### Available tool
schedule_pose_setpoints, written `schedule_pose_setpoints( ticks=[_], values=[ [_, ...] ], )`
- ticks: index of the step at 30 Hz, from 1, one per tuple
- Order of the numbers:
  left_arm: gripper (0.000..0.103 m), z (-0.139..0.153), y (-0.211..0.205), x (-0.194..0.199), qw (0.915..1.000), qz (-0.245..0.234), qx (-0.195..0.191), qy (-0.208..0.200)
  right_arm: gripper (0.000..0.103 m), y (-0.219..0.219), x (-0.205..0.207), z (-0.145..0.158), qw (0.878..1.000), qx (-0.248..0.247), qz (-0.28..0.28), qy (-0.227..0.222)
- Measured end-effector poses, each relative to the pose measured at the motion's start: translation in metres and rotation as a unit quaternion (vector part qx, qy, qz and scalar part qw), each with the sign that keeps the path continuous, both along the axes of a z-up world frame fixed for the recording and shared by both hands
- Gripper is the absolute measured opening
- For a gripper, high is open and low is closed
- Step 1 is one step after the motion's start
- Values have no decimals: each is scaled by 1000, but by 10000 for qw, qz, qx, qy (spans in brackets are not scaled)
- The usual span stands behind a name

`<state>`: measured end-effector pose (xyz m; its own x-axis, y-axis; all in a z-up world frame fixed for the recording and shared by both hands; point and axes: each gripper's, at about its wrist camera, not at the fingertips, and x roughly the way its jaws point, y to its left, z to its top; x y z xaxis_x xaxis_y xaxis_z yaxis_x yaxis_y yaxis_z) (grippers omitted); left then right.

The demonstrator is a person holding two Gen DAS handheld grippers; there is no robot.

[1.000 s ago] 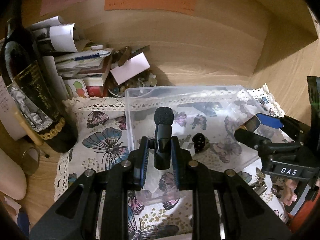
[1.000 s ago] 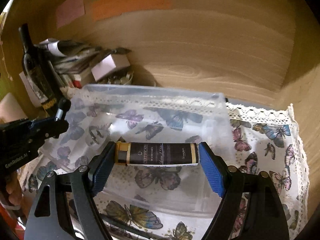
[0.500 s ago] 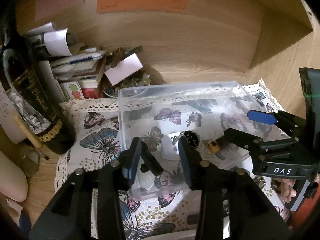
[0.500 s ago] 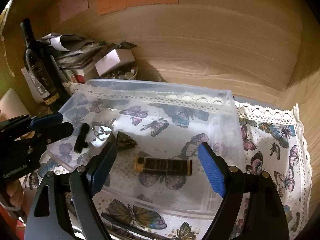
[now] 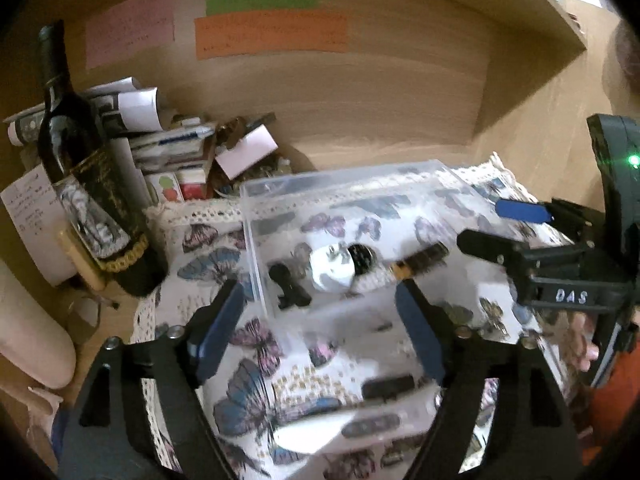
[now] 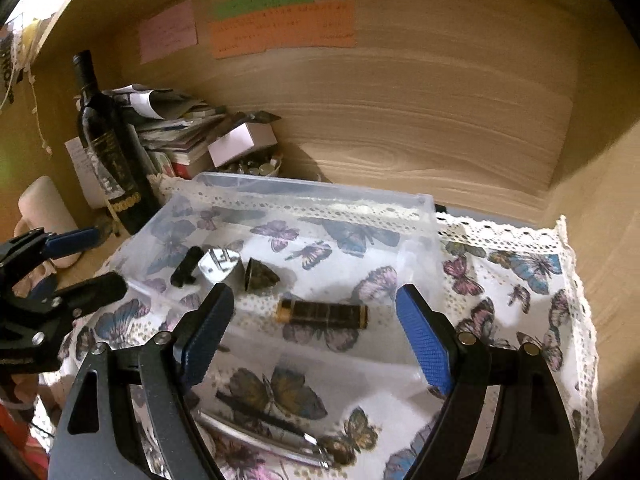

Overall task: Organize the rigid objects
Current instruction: 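Grasp the metal rod with the right tool while the left tool grasps the white handheld device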

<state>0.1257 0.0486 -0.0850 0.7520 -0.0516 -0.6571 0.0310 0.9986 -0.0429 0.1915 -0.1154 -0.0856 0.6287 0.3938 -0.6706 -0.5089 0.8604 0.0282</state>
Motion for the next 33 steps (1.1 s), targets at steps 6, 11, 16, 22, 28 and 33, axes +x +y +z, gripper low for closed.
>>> schedule_pose_setpoints(
  ticks=[6,11,16,22,28,33],
  values=[
    [92,-12,-9,-23,9997,-148,52,195,81,-15,-16,-2,9999,-59,-114,12],
    [92,-30,-21,-35,9983,-350,85,451,82,-31,-31,-4,9997,-106,-230,1],
    [93,-46,-34,-41,9957,-601,8,704,82,-44,-41,-11,9992,-154,-361,71],
    [94,-63,-49,-35,9909,-875,-41,1022,82,-53,-48,-20,9990,-154,-355,210],
    [95,-68,-52,-22,9880,-974,-245,1177,82,-47,-55,-34,9989,-169,33,440],
    [93,-71,-53,-17,9863,-1027,-392,1232,81,-35,-55,-46,9974,-301,292,588]
  ],
)
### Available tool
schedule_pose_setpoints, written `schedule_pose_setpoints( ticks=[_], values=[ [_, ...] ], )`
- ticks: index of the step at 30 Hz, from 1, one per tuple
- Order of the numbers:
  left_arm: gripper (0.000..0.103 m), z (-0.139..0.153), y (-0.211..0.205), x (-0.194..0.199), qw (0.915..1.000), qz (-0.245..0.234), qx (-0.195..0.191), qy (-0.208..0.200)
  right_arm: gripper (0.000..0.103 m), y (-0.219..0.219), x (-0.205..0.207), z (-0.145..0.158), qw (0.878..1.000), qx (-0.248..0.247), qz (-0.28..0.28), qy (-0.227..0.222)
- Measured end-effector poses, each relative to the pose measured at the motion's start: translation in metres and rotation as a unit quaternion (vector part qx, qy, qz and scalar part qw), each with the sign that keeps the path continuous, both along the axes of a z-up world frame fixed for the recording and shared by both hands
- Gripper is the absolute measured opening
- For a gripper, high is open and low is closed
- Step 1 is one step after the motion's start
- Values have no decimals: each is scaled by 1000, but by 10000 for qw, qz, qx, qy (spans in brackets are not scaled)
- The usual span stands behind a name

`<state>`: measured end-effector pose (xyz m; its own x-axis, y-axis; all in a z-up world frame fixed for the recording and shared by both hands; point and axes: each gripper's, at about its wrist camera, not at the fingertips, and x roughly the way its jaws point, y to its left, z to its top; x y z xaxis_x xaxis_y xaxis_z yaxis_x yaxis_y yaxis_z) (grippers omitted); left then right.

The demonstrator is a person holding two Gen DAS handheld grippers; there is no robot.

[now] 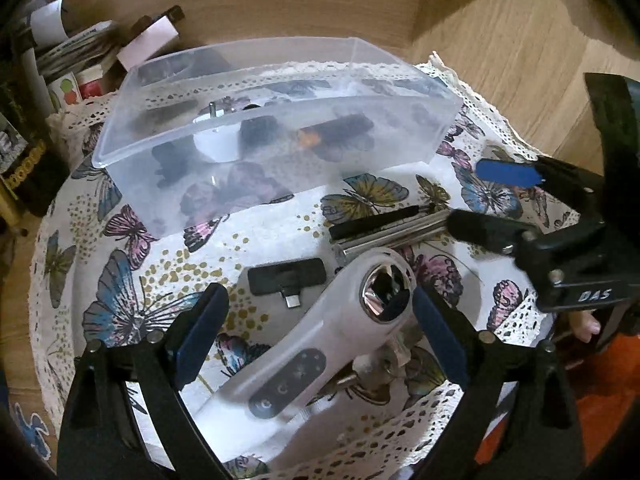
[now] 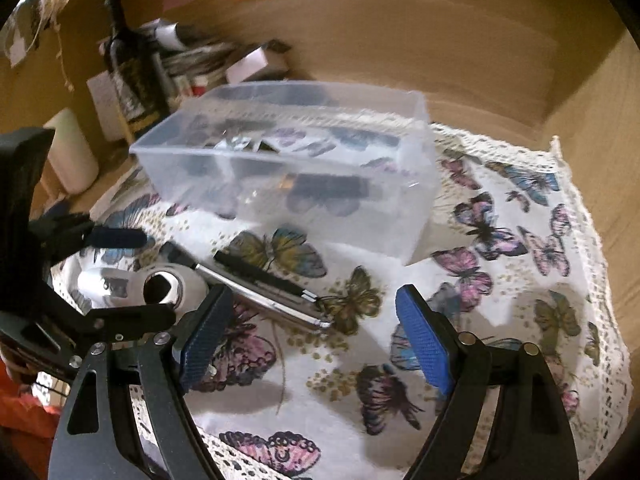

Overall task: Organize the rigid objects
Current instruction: 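Grasp the metal rod with the right tool while the left tool grasps the white handheld device, then lift the metal rod with the right tool while the left tool lifts the white device over the box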

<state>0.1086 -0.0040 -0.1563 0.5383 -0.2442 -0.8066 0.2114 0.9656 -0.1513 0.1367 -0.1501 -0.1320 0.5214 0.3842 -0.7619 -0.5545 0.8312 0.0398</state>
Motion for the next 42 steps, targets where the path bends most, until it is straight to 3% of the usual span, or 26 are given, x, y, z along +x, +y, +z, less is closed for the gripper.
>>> schedule_pose_setpoints(
  ticks=[5,9,13,19,24,30,33,37,42],
  values=[
    [82,1,-6,-12,9995,-260,100,-129,66,13,4,-11,9994,-187,275,124],
    [70,0,-9,-16,9989,-370,222,-181,62,25,8,-23,9979,-375,457,248],
    [54,-3,-6,-13,9989,-191,394,-189,57,34,9,-31,9968,-536,526,273],
    [44,-2,18,-10,9994,245,206,-137,31,28,14,-29,9977,-509,283,340],
    [44,-3,35,-8,9986,495,180,-112,26,23,11,-26,9980,-333,202,506],
    [44,-11,24,-7,9986,275,452,5,25,30,1,-22,9974,-322,459,455],
    [43,-12,16,-7,9980,169,600,-71,34,33,8,-24,9974,-464,366,404],
    [39,-11,17,-5,9979,240,588,-136,34,39,16,-29,9973,-588,326,311],
    [37,-4,25,-8,9979,407,455,-203,24,37,10,-28,9978,-458,433,224]
  ],
)
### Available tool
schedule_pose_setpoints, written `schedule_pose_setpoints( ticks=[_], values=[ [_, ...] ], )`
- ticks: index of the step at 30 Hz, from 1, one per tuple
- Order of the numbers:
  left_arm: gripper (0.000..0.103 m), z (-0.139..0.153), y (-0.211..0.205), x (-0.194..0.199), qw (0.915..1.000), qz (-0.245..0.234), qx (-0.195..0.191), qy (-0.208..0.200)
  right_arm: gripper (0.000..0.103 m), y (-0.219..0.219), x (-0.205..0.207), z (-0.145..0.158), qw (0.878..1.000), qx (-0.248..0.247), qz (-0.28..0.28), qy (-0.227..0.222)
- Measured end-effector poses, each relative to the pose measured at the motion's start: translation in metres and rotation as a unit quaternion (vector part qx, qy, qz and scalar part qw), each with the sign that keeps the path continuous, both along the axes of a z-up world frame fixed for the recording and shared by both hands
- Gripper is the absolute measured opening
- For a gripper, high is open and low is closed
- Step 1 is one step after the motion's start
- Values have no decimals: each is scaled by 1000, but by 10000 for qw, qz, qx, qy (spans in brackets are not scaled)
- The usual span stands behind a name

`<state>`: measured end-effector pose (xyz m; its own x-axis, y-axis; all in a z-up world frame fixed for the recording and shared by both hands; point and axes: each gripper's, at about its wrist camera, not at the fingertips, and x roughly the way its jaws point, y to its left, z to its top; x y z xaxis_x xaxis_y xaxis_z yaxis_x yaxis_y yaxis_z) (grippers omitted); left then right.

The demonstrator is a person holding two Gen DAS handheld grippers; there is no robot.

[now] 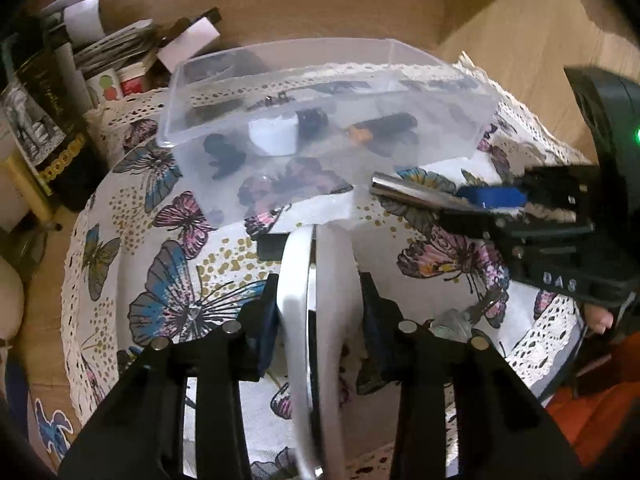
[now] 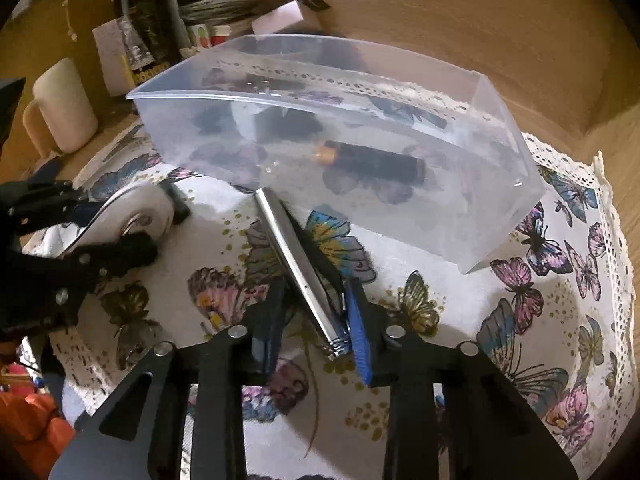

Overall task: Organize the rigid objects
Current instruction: 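Lift the metal rod with the right tool while the left tool lifts the white device over the box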

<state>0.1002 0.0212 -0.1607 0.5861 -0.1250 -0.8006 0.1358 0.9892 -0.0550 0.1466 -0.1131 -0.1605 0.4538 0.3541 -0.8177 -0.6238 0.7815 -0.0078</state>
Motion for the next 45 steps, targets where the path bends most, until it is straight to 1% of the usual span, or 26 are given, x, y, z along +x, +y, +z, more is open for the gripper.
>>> schedule_pose_setpoints(
  ticks=[2,5,9,16,24,34,38,45],
  values=[
    [37,5,1,-3,10000,34,-25,-68,21,-2,-6,2,9998,155,103,59],
    [37,13,-1,-7,9998,9,47,-194,17,-5,-13,3,9993,344,91,149],
    [37,25,-2,-8,9994,32,37,-355,17,-13,-20,8,9982,589,-46,88],
    [37,49,-3,-12,9970,135,-74,-752,17,-32,-34,34,9960,811,-212,-306],
    [37,83,-1,-17,9912,236,-144,-1293,17,-43,-36,62,9907,1152,-313,-648],
    [37,115,-1,-17,9840,181,-260,-1753,17,-52,-38,101,9797,1564,-435,-1177],
    [37,131,-2,-17,9798,136,-264,-1977,17,-52,-40,114,9765,1570,-415,-1415],
    [37,151,-5,-12,9730,112,-218,-2296,17,-51,-25,125,9731,1558,-518,-1614]
  ],
)
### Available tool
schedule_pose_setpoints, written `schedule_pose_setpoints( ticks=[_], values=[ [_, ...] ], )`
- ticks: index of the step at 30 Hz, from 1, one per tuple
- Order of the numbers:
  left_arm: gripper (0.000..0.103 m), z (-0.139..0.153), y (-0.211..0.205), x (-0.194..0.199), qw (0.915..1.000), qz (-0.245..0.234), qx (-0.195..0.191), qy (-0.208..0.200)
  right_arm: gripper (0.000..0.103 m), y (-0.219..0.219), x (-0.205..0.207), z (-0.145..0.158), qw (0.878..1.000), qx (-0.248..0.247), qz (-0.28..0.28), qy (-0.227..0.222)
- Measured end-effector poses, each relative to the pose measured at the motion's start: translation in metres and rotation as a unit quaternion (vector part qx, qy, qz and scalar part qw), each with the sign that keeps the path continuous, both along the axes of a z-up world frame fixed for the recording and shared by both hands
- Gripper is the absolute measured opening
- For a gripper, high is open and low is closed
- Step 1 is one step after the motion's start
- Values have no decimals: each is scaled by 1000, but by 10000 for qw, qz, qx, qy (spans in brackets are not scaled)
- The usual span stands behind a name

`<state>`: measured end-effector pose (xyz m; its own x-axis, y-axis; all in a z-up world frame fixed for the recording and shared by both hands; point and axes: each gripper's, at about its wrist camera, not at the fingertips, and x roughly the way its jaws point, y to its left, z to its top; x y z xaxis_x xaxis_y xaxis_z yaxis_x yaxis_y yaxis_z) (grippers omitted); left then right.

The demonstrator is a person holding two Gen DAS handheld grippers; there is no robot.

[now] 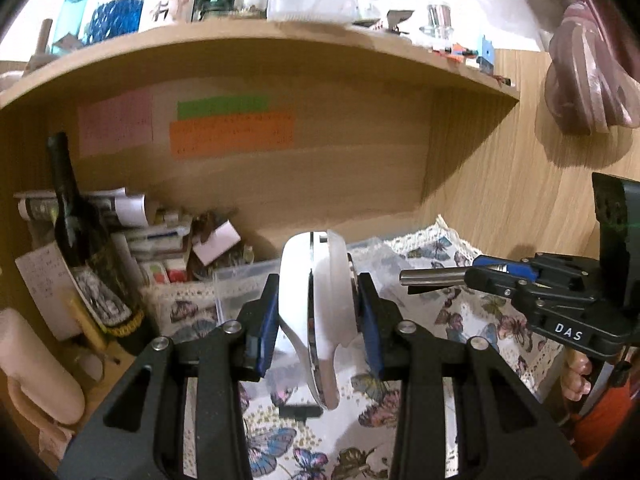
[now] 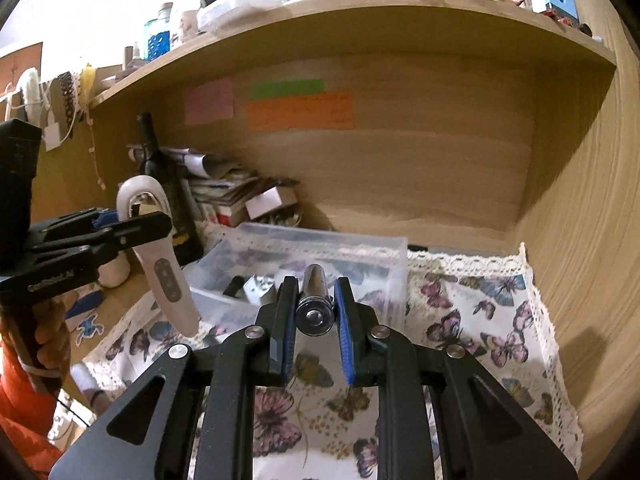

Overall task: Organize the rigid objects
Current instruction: 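Lift the metal rod with the right tool while the left tool lifts the white device over the box, then lower the rod into the box and open the right tool while the left tool releases the device inside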

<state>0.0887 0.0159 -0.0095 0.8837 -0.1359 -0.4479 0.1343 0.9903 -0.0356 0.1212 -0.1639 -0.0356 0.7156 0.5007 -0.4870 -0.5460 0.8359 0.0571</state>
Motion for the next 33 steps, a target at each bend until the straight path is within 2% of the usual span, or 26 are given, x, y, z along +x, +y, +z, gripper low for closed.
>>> schedule_pose_setpoints(
  ticks=[8,19,27,28,33],
  values=[
    [37,8,1,36,9999,82,-32,-60,16,6,22,3,9999,-25,-118,-90],
    [37,-19,-2,97,9988,241,-76,418,16,22,55,-7,9997,-194,-120,49],
    [37,-35,-5,118,9974,64,-247,679,16,28,69,8,9997,-167,-134,-90],
    [33,-36,-5,119,9973,40,-270,687,16,29,71,8,9997,-174,-131,-111],
    [33,-36,-6,119,9976,-80,-284,625,16,37,80,-4,9989,-404,-221,-75]
  ],
)
